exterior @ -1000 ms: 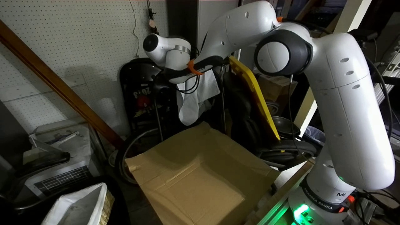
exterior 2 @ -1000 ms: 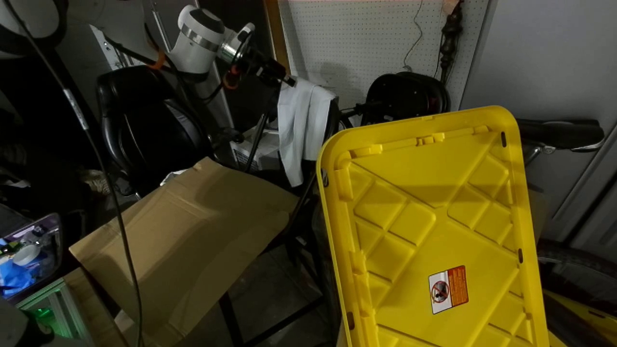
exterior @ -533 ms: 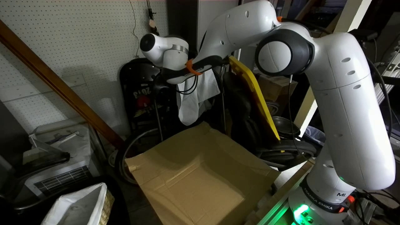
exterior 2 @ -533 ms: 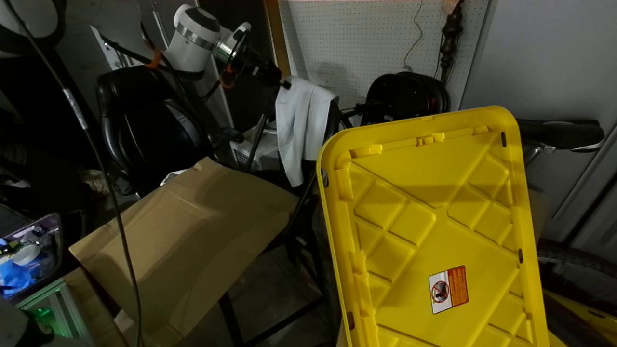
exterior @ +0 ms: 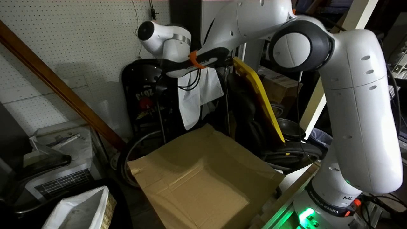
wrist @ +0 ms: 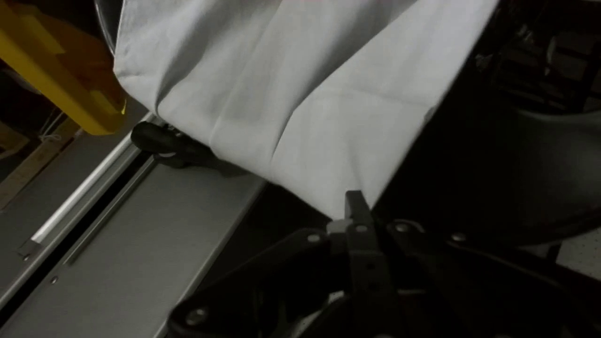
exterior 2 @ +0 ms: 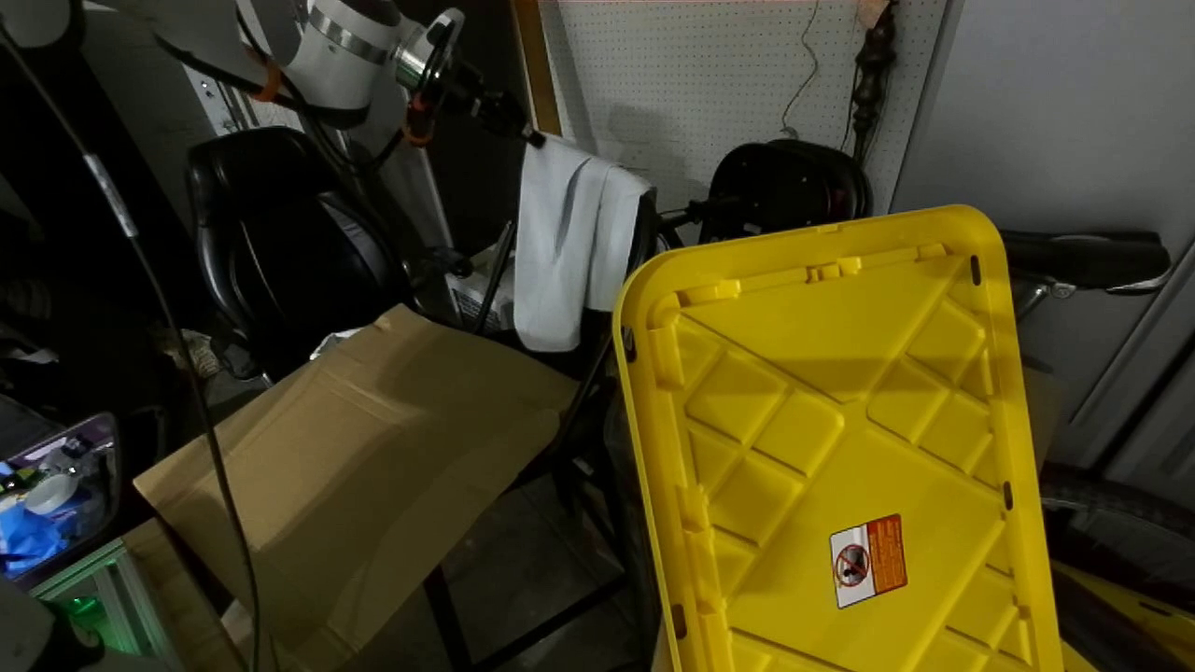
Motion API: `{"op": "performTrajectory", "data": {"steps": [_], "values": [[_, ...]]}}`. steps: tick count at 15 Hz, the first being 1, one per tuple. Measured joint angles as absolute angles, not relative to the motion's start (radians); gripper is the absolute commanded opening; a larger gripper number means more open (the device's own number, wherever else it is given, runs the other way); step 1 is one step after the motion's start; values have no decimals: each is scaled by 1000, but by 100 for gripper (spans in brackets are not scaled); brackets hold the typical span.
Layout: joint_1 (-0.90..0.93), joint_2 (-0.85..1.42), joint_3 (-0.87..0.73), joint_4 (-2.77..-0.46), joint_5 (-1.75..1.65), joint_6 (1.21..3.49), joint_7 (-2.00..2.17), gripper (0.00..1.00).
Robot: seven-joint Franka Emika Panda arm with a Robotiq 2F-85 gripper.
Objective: Put the towel on the table
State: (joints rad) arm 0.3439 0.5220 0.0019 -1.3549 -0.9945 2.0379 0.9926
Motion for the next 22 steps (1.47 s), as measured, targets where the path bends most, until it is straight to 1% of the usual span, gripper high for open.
{"op": "performTrajectory", "data": {"steps": [5, 9, 12, 17, 22], "values": [[347, 368, 51, -1375, -995, 2042, 1001, 0], [380, 196, 75, -1462, -1017, 2105, 1062, 0], [405, 67, 91, -1554, -1066, 2187, 1143, 0], [378, -130, 188, -1728, -1113, 2390, 1192, 0], [342, -248, 245, -1872, -1107, 2530, 1194, 0]]}}
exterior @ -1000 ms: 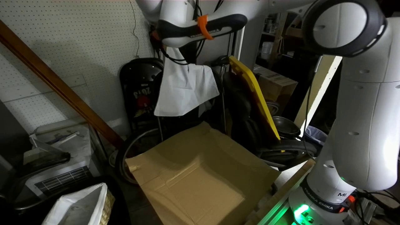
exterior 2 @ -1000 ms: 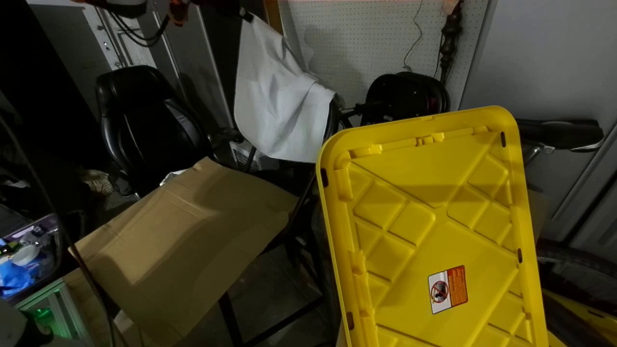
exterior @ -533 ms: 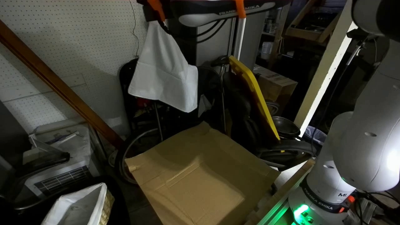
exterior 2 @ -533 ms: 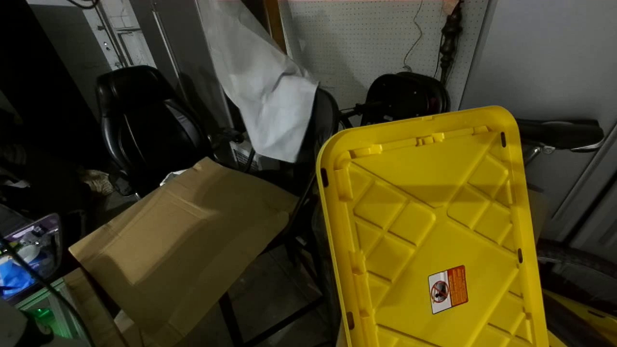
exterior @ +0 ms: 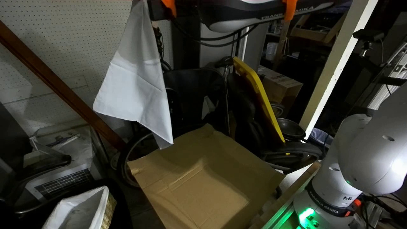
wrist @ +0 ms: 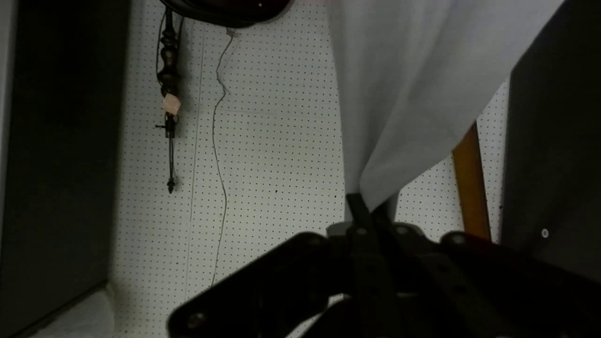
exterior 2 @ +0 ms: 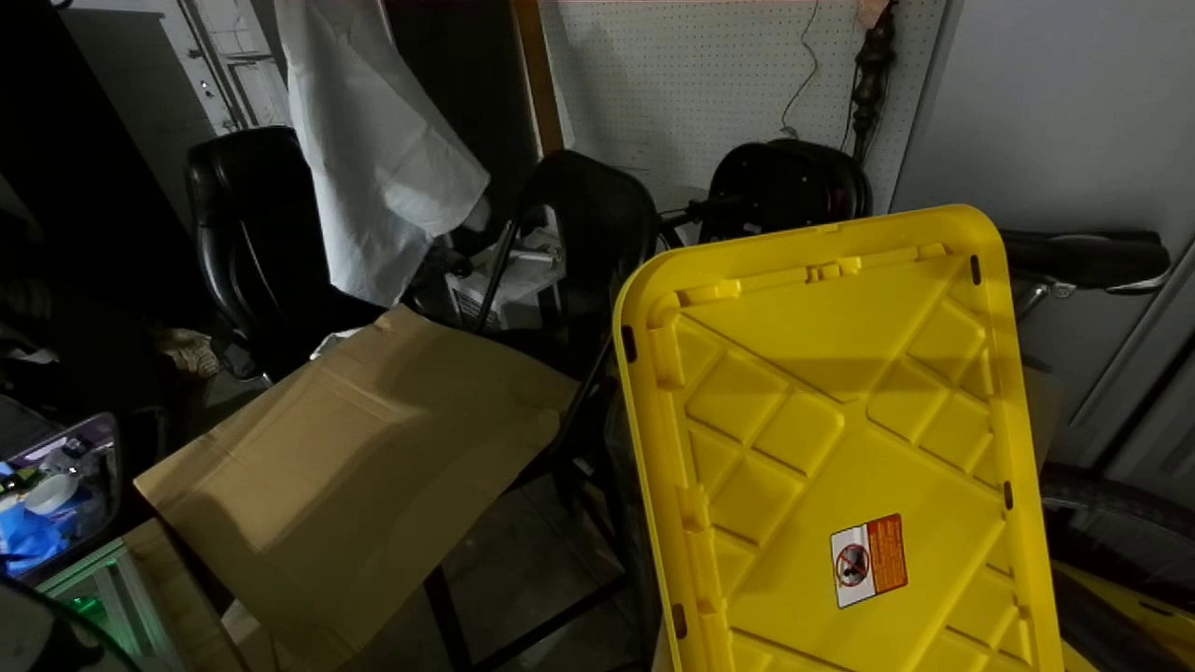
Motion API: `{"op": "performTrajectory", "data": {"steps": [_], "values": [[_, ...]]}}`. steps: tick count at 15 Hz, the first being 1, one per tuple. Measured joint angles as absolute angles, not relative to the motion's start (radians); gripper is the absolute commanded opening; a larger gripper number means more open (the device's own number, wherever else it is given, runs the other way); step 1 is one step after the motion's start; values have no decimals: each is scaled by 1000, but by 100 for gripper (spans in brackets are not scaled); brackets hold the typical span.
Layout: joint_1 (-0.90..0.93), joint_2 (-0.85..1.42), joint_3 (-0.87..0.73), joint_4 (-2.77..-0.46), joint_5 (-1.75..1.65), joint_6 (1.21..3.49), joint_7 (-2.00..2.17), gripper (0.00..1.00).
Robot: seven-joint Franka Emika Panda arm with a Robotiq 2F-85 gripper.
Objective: Put the towel on the table
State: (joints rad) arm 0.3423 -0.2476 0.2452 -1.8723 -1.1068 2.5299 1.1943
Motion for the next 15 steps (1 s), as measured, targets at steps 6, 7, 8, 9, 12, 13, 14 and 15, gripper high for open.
{"op": "performTrajectory", "data": {"steps": [6, 7, 8, 9, 12, 13, 14, 15], "values": [[293, -307, 249, -1999, -1001, 2540, 1181, 0], [281, -312, 249, -2014, -984, 2538, 1176, 0], [269, -316, 249, -2028, -971, 2535, 1173, 0], [254, -318, 249, -2041, -961, 2531, 1170, 0], [216, -317, 248, -2077, -932, 2503, 1161, 0], [206, -316, 248, -2091, -921, 2491, 1155, 0], [197, -314, 248, -2106, -910, 2477, 1149, 0], [191, -311, 248, -2120, -901, 2463, 1144, 0]]}}
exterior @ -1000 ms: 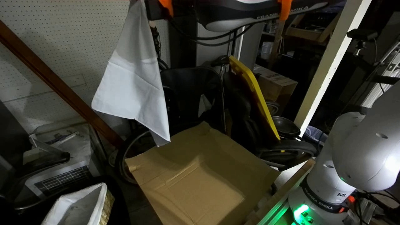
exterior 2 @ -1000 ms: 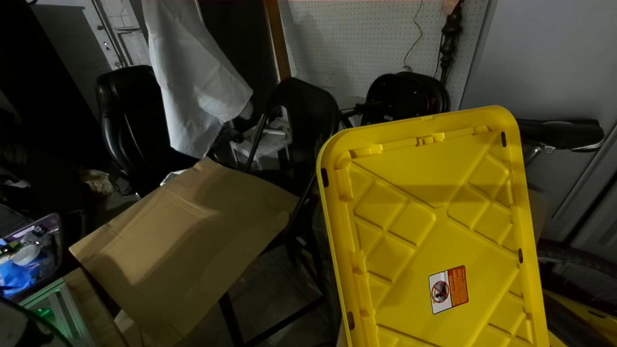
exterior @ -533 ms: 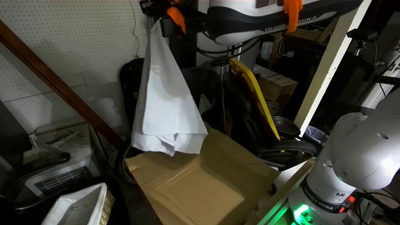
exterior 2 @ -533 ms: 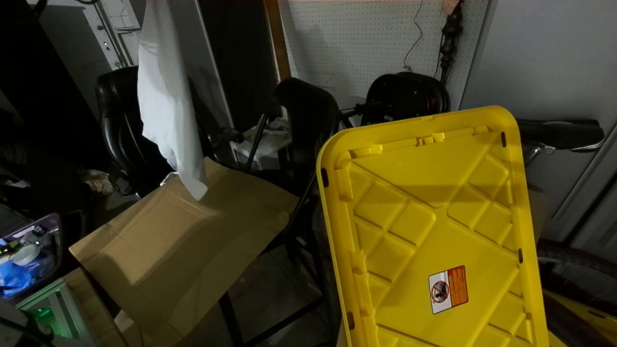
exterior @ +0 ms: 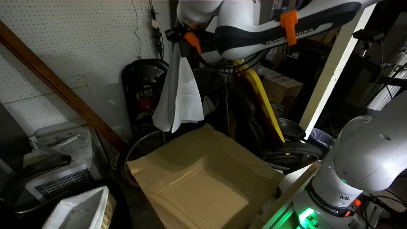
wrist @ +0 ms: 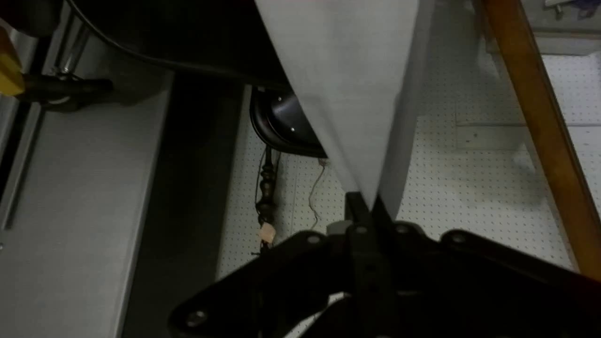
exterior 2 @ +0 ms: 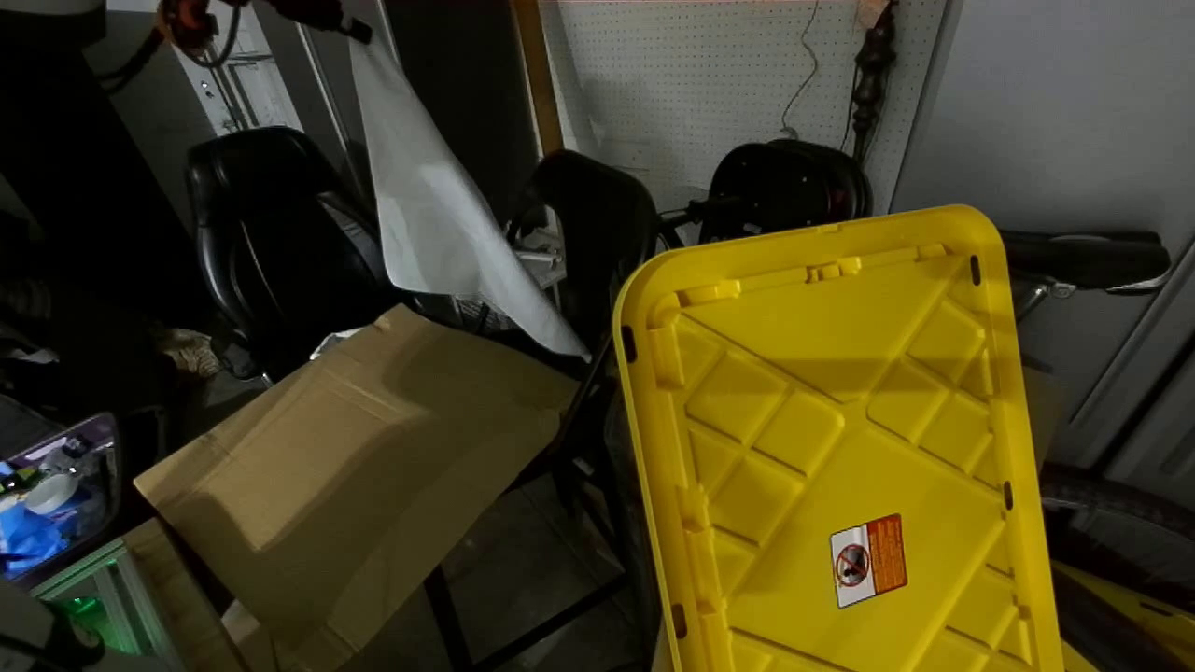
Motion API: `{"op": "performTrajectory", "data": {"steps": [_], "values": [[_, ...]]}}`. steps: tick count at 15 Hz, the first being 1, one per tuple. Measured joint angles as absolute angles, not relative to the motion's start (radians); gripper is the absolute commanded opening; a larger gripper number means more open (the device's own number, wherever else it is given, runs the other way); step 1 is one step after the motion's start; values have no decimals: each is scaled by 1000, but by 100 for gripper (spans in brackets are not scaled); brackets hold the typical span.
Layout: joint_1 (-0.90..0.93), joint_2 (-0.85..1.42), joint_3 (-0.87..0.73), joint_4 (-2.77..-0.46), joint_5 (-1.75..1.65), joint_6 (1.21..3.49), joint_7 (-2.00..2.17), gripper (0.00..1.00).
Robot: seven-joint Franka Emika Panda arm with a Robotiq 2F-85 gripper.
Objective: Put the towel on the table
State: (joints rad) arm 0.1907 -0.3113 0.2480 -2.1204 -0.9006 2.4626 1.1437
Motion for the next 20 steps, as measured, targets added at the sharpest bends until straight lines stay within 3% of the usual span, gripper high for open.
{"op": "performTrajectory", "data": {"steps": [10, 20], "values": [[138, -235, 234, -2205, -821, 2306, 1119, 0], [113, -15, 162, -2256, -635, 2218, 953, 0]]}}
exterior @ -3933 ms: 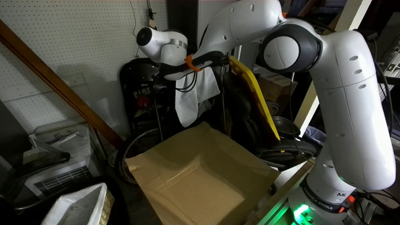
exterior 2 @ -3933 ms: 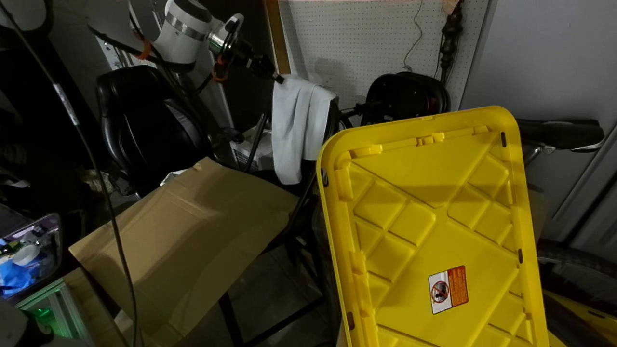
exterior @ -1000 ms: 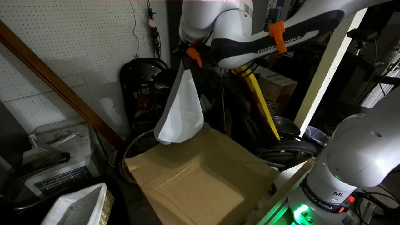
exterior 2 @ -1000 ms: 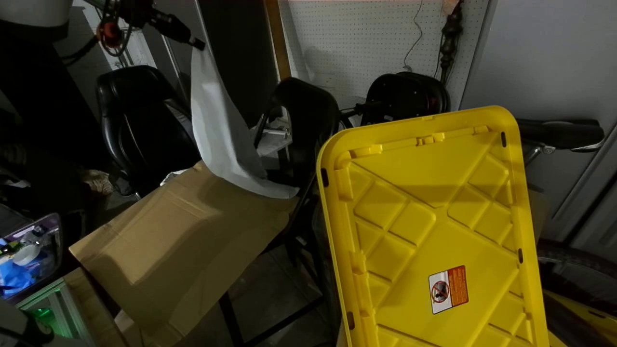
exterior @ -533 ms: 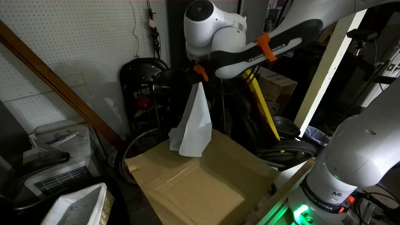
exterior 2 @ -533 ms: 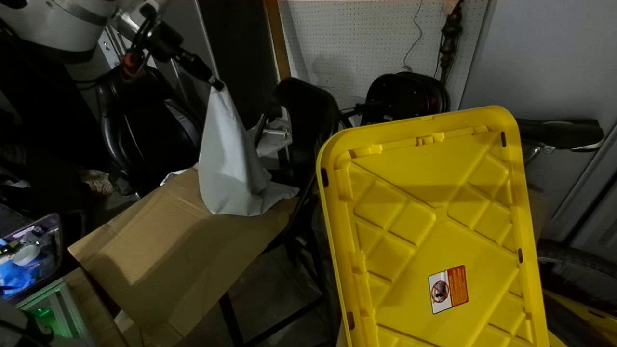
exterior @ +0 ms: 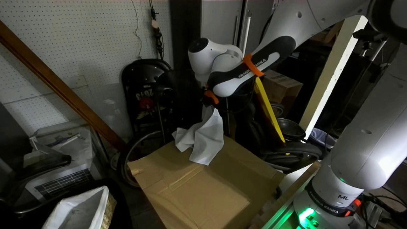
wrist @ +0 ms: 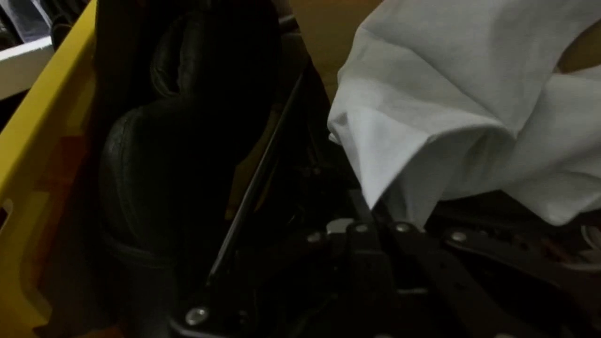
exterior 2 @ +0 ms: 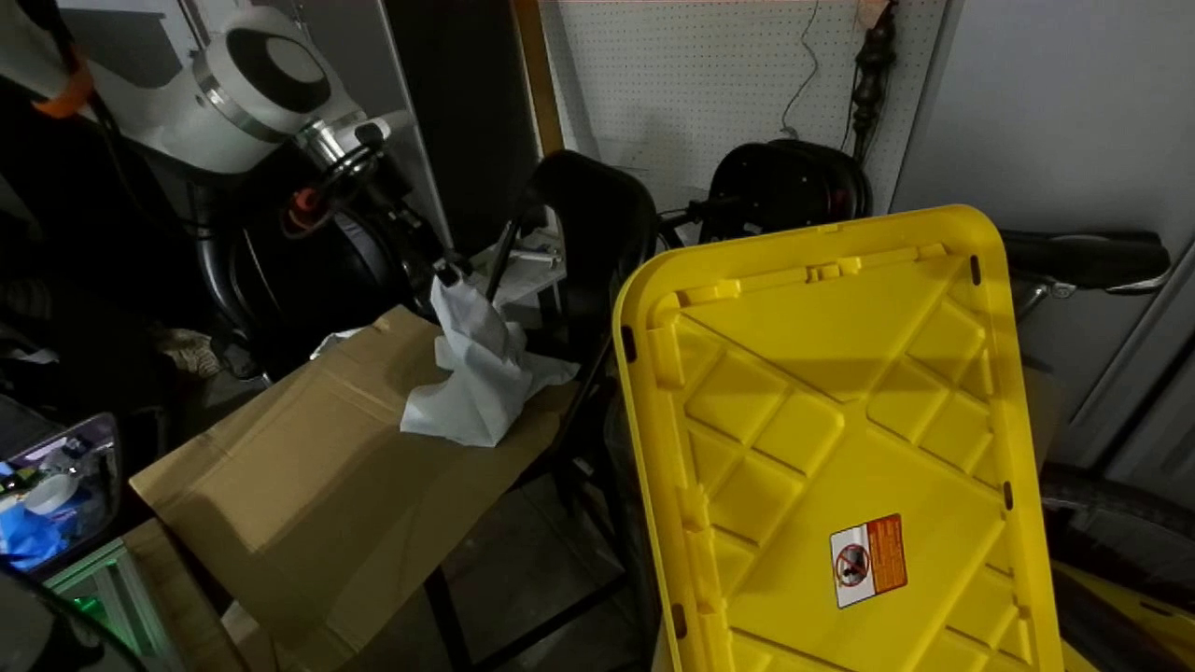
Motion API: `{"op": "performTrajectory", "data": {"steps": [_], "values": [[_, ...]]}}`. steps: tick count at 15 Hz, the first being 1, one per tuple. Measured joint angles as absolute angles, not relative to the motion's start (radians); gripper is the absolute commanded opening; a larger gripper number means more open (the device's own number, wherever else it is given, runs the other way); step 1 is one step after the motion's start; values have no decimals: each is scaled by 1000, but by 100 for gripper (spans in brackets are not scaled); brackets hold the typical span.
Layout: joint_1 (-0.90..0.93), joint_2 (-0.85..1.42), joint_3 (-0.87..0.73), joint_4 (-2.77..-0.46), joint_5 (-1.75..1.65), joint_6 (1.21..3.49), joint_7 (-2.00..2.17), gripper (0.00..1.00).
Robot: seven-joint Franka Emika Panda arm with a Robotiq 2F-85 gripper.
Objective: Put the towel on the table
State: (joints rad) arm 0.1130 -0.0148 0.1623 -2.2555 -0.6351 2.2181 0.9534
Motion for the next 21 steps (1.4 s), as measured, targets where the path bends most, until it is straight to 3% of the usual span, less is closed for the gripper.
{"op": "performTrajectory", "data": {"steps": [11, 12, 13, 15, 21], "values": [[109, 222, 96, -2222, -564, 2225, 830, 0], [109, 236, 87, -2217, -563, 2225, 823, 4], [109, 247, 80, -2211, -558, 2225, 813, 27], [109, 264, 71, -2200, -529, 2225, 791, 31], [137, 216, 79, -2144, -379, 2119, 688, 72]]}}
